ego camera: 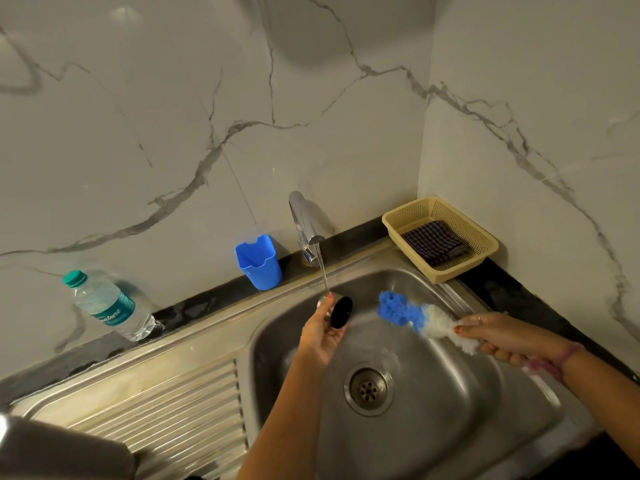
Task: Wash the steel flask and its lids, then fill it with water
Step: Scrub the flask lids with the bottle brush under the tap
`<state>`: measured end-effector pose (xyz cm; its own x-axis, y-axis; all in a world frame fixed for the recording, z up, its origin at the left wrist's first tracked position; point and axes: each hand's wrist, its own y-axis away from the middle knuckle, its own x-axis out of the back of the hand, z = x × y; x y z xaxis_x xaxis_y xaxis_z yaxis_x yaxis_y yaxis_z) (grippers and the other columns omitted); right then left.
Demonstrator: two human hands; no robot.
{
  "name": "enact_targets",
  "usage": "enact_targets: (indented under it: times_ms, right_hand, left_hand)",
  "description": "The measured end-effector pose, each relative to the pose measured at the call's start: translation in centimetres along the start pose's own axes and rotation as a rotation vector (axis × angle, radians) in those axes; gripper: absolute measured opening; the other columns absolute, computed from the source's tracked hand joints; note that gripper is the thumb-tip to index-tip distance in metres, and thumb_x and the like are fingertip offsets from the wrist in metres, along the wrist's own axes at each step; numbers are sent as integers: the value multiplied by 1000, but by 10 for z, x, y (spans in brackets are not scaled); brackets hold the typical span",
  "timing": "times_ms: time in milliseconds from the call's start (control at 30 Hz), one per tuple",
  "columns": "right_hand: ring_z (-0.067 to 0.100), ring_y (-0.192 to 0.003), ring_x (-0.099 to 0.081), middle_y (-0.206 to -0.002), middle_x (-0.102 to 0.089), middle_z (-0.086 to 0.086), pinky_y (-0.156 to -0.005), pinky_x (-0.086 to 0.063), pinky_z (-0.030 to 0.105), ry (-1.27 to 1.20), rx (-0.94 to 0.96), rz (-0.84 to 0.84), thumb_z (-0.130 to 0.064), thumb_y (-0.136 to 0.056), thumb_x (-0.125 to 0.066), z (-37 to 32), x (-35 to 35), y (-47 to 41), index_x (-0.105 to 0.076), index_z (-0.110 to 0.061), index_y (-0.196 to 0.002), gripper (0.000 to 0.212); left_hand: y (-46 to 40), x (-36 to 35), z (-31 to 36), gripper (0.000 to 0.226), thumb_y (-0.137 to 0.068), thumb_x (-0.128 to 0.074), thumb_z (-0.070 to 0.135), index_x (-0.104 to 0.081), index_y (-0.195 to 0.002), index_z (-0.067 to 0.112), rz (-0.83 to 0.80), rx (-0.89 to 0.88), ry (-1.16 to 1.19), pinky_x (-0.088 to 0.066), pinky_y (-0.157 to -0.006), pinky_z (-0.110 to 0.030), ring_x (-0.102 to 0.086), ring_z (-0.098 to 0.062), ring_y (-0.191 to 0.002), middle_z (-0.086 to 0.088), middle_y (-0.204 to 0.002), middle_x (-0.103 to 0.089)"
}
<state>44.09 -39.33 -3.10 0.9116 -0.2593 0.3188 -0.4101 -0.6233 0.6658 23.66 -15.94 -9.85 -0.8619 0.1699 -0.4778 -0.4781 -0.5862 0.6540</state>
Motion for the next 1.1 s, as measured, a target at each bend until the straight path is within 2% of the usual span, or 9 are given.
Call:
enact_targets:
  times_ms: [100, 200, 367, 467, 567, 633, 700, 833, 1100]
  right_hand:
    - [8, -50, -41, -68, -52, 3, -42, -32, 18, 38, 38, 79, -34, -96, -54, 2, -11, -8, -60, -25, -113, 20]
    - [12, -57, -46, -72, -56, 4, -48, -37, 21, 63, 51, 152, -36, -95, -56, 2, -21, -15, -54, -27, -115, 22]
    - [13, -64, -54, -80, -63, 3, -55, -41, 24, 119, 65, 191, -36, -94, -57, 3, -32, -23, -59, -17, -122, 34]
    - [11, -72, -56, -86, -62, -1, -61, -42, 23, 114, 67, 201, -35, -94, -57, 4, -36, -21, -58, -16, -124, 36]
    - [9, -68, -54, -83, -61, -2, -58, -41, 21, 134, 48, 216, -36, -94, -57, 3, -40, -19, -57, -17, -128, 39]
    - [8, -60, -50, -80, -62, -1, -52, -38, 19, 147, 37, 219, -35, -95, -55, 0, -43, -15, -55, -18, -128, 37]
    - [8, -55, -47, -76, -62, 0, -44, -36, 16, 138, 48, 221, -33, -96, -54, -1, -47, -11, -56, -18, -127, 34]
    - [6, -49, -40, -67, -54, -1, -37, -31, 12, 114, 49, 195, -30, -97, -52, -2, -54, -8, -53, -17, -130, 35]
    - [7, -56, -45, -74, -56, 0, -44, -36, 15, 115, 23, 179, -35, -96, -53, 3, -60, -14, -50, -16, -134, 42]
  left_hand:
    - [-2, 3, -6, 55, -76, -81, 12, -56, -125, 2, -5, -104, -116, -59, -85, -41, -69, -31, -101, -23, -120, -66]
    - [1, 8, -7, 68, -72, -85, 5, -48, -128, 15, 90, -294, -353, -57, -64, -23, -68, -20, -95, -8, -119, -63]
    - [-1, 19, -3, 77, -67, -87, 1, -51, -131, 24, 63, -559, -671, -55, -73, -15, -66, -14, -101, -1, -121, -62]
    - [2, 22, 0, 75, -67, -88, 5, -53, -130, 25, 46, -587, -752, -56, -78, -18, -67, -11, -101, -1, -120, -63]
    - [10, 14, 3, 68, -71, -86, 12, -52, -129, 19, 34, -461, -579, -55, -67, -17, -70, -12, -92, -2, -113, -66]
    - [7, 12, 4, 74, -69, -87, 27, -53, -132, 12, 24, -297, -422, -57, -67, -25, -71, -17, -85, -8, -110, -68]
    - [7, 9, 6, 63, -77, -81, 35, -57, -127, 6, 15, -121, -328, -58, -70, -31, -69, -18, -78, -10, -100, -70]
    - [4, 9, 10, 63, -87, -70, 44, -53, -131, 2, -3, 134, -96, -57, -79, -40, -70, -27, -89, -20, -111, -69]
    - [3, 16, 15, 58, -86, -67, 41, -56, -126, 1, -74, 241, -157, -57, -76, -40, -66, -29, -87, -23, -108, -66]
